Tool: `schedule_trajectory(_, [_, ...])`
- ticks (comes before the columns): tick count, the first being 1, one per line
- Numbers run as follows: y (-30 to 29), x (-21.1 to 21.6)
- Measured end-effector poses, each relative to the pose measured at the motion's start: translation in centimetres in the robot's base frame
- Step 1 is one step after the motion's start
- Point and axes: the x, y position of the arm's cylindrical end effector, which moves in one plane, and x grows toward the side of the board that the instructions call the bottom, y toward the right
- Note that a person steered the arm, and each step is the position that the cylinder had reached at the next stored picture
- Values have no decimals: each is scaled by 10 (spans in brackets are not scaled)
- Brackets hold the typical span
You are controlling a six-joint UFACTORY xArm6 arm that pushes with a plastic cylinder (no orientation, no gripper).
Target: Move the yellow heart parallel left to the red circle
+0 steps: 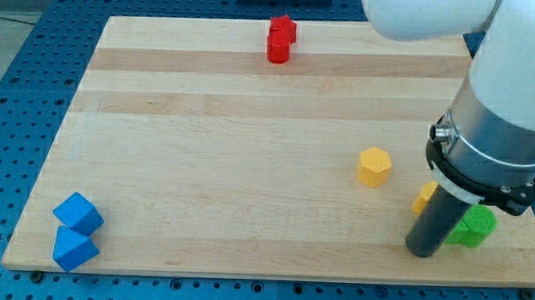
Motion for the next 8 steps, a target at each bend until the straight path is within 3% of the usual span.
schedule_trajectory(4, [-47,-12])
schedule_trajectory(8, [-23,-85])
